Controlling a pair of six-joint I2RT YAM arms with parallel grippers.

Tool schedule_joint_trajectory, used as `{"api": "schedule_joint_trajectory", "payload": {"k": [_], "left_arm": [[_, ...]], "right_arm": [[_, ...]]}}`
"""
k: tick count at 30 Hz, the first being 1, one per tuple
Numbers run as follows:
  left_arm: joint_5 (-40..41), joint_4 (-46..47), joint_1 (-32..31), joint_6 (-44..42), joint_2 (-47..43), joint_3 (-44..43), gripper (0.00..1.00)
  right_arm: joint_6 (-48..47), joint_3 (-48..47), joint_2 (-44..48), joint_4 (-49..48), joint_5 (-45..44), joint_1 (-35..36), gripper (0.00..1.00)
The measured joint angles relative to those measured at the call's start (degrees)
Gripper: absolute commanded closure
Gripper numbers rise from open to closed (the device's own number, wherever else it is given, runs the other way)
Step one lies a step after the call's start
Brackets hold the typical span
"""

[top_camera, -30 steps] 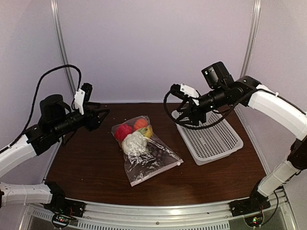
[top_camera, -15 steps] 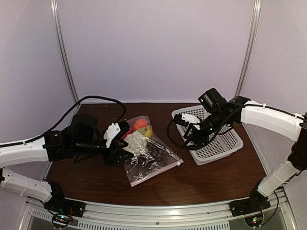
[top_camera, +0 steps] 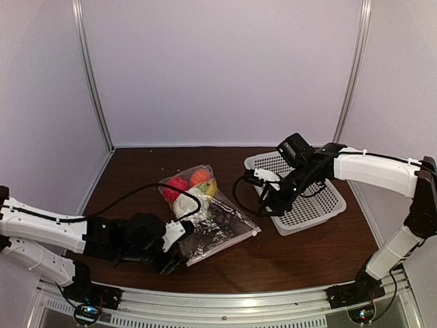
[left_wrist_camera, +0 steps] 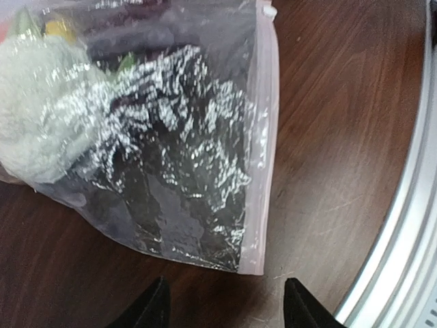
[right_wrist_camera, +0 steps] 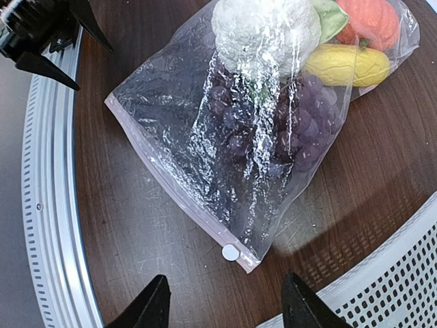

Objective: Place the food in the zip-top bag and seal the zipper
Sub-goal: Pick up the zipper food storage bag at the center of the board.

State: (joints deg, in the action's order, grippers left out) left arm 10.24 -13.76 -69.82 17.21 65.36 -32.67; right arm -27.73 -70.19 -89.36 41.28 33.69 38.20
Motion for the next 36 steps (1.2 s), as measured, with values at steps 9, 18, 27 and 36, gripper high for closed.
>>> {"api": "schedule_joint_trajectory", "payload": {"k": [9,18,27,36], "left_arm": [[6.2,8.0,-0.9,24.8,2.5,8.2,0.26],[-2.1,28.7,5.9,45.2,2.6,19.9,0.3],[-14.0,51.9,12.0,54.0,18.7,19.8,0.78],[-23.6,72.0,13.9,61.4,30.1,20.9,1.0]], "right_arm": [[0.9,2.7,2.2,-0.9,0.0,0.0,0.43],[1.2,2.0,2.7,-0.8,0.0,0.0,0.43],[1.1,1.2,3.1,-0.4,0.0,0.0,0.43],[-2.6,1.4,6.5,2.0,0.0,0.0,0.42]]}}
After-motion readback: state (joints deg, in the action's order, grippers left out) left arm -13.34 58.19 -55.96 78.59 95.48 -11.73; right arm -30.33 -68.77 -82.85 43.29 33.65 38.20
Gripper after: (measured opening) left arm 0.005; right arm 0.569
